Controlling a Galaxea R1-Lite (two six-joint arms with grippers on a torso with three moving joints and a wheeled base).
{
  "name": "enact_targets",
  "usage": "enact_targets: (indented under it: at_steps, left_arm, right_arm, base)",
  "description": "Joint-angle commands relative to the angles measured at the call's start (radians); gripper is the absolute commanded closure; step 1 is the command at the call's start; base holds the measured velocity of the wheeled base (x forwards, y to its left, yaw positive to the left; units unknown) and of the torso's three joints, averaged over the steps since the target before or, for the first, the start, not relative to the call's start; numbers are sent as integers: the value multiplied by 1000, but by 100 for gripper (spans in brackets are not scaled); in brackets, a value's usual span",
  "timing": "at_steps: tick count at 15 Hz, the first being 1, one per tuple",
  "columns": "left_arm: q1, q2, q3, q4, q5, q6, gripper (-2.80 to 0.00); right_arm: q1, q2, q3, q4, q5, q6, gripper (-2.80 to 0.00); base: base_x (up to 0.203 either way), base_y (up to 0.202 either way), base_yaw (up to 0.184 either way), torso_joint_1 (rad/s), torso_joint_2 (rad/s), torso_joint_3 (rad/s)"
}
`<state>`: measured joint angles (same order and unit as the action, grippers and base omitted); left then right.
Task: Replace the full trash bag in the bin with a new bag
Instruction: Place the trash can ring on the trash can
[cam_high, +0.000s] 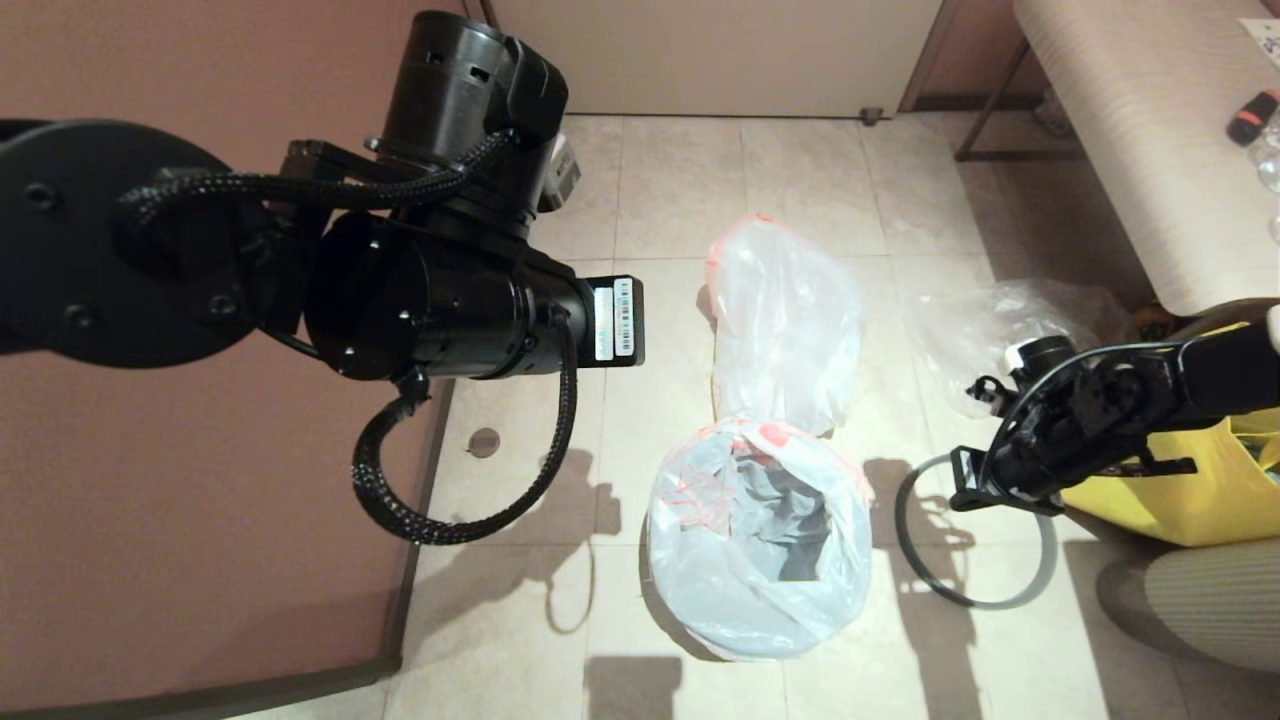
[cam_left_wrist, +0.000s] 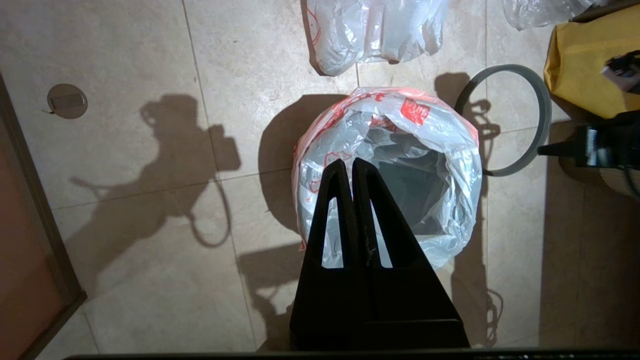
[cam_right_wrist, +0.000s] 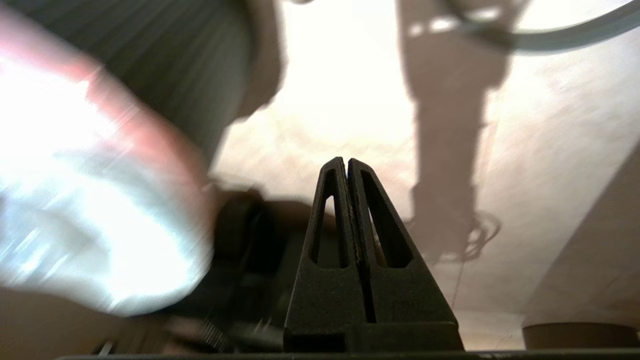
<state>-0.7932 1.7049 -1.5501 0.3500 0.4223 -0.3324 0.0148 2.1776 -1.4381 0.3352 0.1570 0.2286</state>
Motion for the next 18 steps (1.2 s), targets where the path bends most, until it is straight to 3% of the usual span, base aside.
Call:
enact_targets:
  at_steps: [1, 4, 7, 9, 15, 16, 17, 18]
  left_arm:
    - [0, 13, -11, 4, 2, -4, 0]
    - [-2, 27, -10, 3, 4, -5, 0]
    - [-11, 36, -13, 3, 4, -4, 0]
    - [-11, 53, -16, 3, 6, -4, 0]
    - [-24, 73, -13, 1, 7, -5, 0]
    - [-27, 76, -12, 1, 7, -5, 0]
    - [-30, 76, -12, 1, 7, -5, 0]
    - [-32, 76, -10, 1, 7, -5, 0]
  right_arm:
    - [-61, 218, -71, -27, -27, -22, 0]
    - [-161, 438, -318, -58, -123, -118, 0]
    - [-267, 545, -525, 13, -160, -180, 0]
    - [-344, 579, -545, 46, -167, -261, 0]
    - [-430, 671, -545, 28, -162, -312, 0]
    - [-433, 681, -545, -13, -159, -308, -238]
    - [-434, 693, -545, -49, -153, -307, -280]
    - [-442, 707, -545, -86, -143, -308, -280]
  base:
    - [0, 0, 0, 0, 0, 0]
    - [0, 0, 0, 0, 0, 0]
    - [0, 0, 0, 0, 0, 0]
    - [0, 0, 0, 0, 0, 0]
    - [0, 0, 0, 0, 0, 0]
    - [0, 0, 0, 0, 0, 0]
    - [0, 0, 0, 0, 0, 0]
    - [0, 0, 0, 0, 0, 0]
